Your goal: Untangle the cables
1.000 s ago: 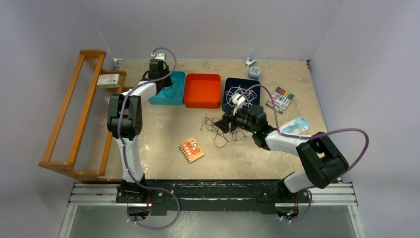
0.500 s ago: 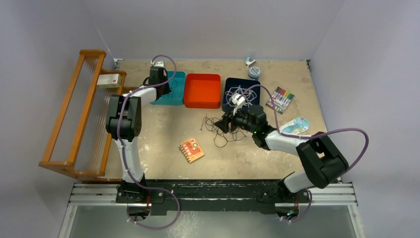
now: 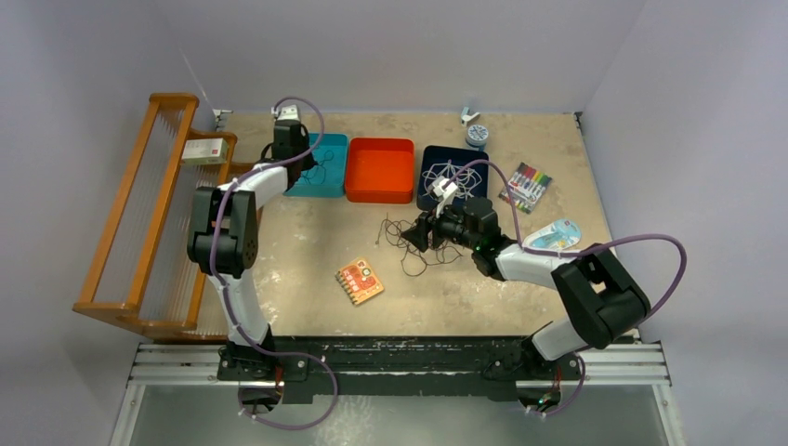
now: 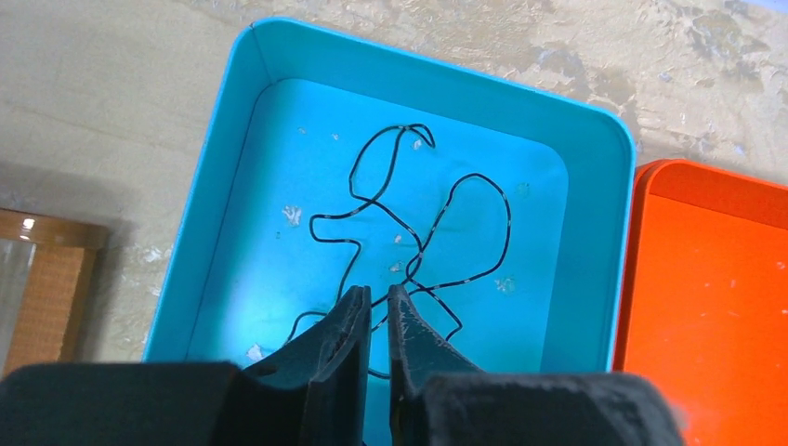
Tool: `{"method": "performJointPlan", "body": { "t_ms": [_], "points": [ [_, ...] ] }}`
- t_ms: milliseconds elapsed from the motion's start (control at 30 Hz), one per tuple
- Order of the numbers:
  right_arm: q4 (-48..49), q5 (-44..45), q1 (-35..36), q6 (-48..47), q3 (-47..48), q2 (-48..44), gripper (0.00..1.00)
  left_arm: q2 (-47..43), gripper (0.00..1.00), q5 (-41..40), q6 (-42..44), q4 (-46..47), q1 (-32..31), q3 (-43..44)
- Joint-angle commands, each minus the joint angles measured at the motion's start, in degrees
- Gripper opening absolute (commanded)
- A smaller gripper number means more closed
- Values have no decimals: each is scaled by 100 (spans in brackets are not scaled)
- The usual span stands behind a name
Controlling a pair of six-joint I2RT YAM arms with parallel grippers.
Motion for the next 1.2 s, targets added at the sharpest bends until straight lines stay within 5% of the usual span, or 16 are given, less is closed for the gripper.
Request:
{"method": "performJointPlan", "body": {
  "t_ms": [0, 167, 367, 600, 767, 1167],
  "points": [
    [181, -72, 31, -84, 103, -36, 61, -19, 19, 123, 15, 97, 19, 427],
    [168, -40, 35, -85, 110, -65, 61, -287, 37, 146, 22, 67, 19, 689],
    [223, 138, 35, 48, 81, -163, 61, -714, 46, -61, -24, -51, 19, 699],
    [-316, 1209, 37, 460, 144, -680, 64, -1331, 48, -417, -278, -210, -121, 277],
    [-846, 2130, 37, 727, 252, -1017, 66, -1690, 48, -1318, -138, -742, -967, 129],
    [-1475, 3925, 24, 1330, 104, -1790, 75, -3104, 48, -256, -901, -714, -1552, -1644]
  ]
}}
